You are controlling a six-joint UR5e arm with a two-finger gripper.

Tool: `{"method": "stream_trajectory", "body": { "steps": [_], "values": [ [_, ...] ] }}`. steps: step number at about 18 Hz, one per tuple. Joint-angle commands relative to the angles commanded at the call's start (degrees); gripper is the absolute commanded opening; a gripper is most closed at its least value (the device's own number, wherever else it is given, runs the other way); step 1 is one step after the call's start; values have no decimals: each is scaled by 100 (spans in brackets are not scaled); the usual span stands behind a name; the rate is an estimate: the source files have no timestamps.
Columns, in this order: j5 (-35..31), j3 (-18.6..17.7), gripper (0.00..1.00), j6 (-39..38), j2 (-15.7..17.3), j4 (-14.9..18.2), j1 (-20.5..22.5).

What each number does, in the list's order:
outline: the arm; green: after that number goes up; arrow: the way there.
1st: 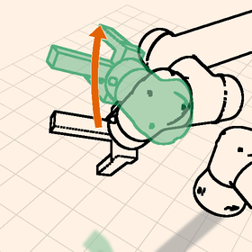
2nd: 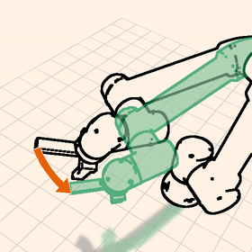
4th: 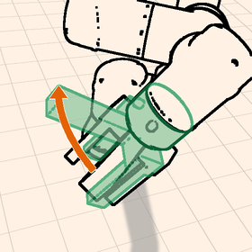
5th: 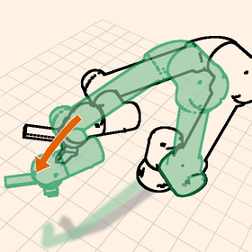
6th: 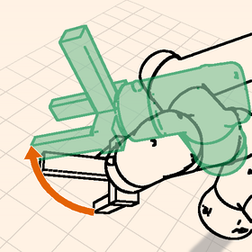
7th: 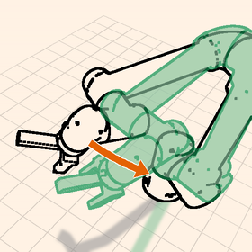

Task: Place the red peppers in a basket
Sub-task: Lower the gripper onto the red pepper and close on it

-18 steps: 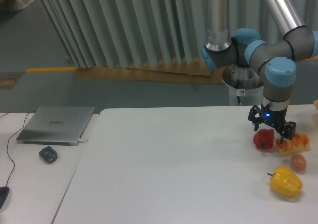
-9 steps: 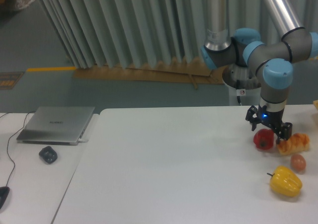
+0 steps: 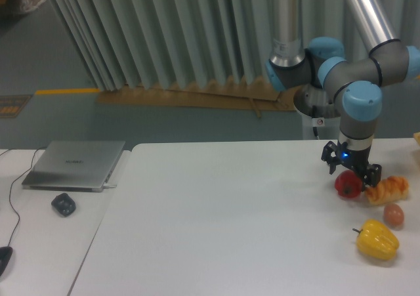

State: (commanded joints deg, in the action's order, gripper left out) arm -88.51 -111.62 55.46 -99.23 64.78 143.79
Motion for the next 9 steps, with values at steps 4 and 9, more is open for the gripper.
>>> {"method": "stream_trajectory", "body": {
  "steps": [4,9],
  "values": [
    [-132,9,72,26,0,0,9],
    [-132,26,66,35,9,0,17]
  ]
}}
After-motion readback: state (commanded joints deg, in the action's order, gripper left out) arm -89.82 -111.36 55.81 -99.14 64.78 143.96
